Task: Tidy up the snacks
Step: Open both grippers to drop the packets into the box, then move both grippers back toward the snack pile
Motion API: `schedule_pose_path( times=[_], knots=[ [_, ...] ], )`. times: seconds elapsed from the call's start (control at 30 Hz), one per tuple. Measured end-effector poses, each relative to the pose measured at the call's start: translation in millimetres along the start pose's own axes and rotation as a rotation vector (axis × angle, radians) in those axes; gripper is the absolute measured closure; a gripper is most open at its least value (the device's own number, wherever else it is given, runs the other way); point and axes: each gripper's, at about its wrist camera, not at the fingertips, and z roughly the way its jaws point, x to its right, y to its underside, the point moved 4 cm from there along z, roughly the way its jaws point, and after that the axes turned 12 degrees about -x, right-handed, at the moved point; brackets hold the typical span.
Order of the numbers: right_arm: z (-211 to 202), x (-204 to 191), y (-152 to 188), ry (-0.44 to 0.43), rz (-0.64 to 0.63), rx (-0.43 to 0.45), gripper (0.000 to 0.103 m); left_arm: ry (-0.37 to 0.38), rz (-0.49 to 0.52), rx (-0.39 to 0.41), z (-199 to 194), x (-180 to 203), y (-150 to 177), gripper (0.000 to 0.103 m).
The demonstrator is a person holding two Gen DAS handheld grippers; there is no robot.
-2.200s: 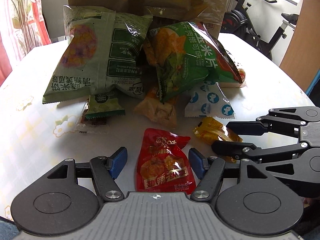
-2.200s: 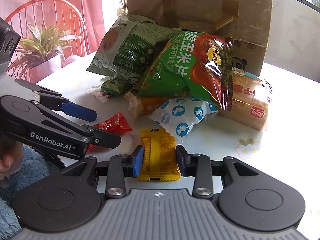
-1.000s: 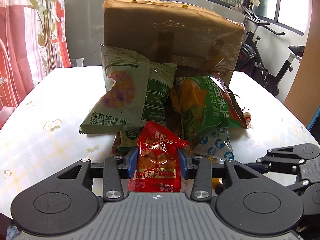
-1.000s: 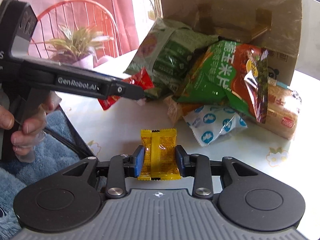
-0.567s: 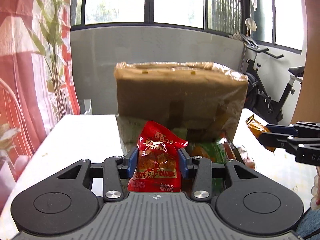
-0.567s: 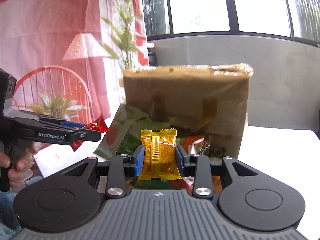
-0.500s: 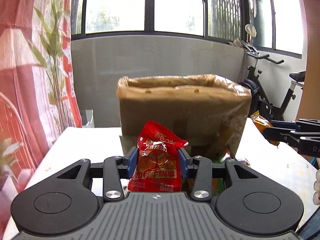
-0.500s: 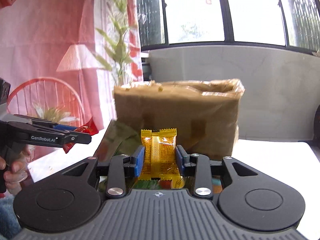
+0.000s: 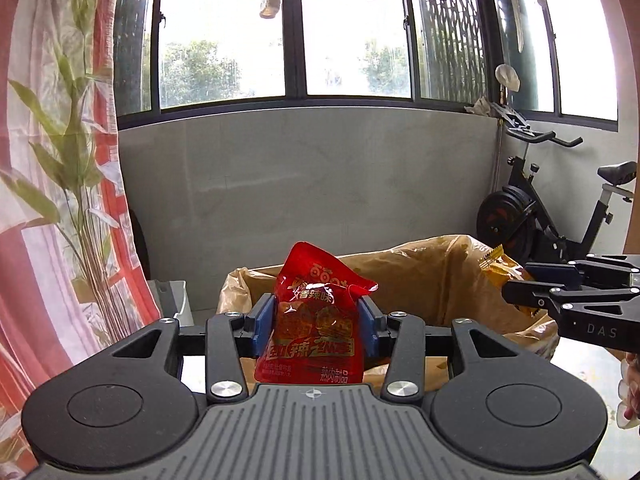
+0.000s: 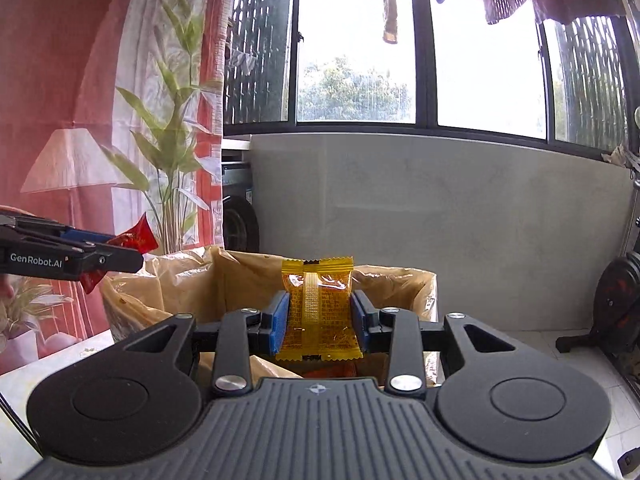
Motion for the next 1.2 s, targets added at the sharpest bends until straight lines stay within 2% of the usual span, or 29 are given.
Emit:
schedule_pose_path(
  times=[0.1, 0.23, 0.3, 0.37, 0.67, 0.8, 0.9, 1.03, 1.2],
  knots=[
    [19.3, 9.8, 3.7, 0.005, 0.056, -0.062, 0.067, -0.014, -0.002, -0.039, 18.4, -1.6, -4.9, 0.054],
    [29.6, 16.6, 8.0, 0.008, 0.086, -0.106, 0.063, -0.05, -0.001, -0.075, 35.6, -3.5, -5.8, 0.044],
    [27.2, 17.3, 9.8, 0.021, 0.08, -0.106, 0.049, -0.057, -0.008, -0.079, 33.8, -6.8, -1.5, 0.04],
    [20.4, 17.6, 12.0, 0.021, 0.087, -0.097, 0.046, -0.057, -0.013, -0.07, 27.3, -12.5, 4.1, 0.037],
    [-30.2, 3.4, 23.3, -0.014, 0.106, -0.005, 0.045, 0.003, -0.081, -0.05, -23.2, -41.7, 29.6, 0.037],
    [-57.9, -7.7, 37.2, -0.053, 0.12, 0.05, 0.045, 0.026, -0.087, -0.042, -48.8, -44.1, 54.5, 0.037],
    [-70.5, -18.5, 54.4, -0.08, 0.123, 0.057, 0.045, 0.048, -0.114, -0.048, -62.5, -46.1, 78.0, 0.037],
    [-76.7, -35.5, 87.3, -0.097, 0.136, 0.017, 0.045, 0.043, -0.136, -0.069, -71.9, -45.8, 113.3, 0.037],
    [-74.3, -50.4, 136.1, -0.093, 0.185, -0.097, 0.045, 0.056, -0.169, -0.108, -75.7, -42.6, 150.7, 0.038]
  ],
)
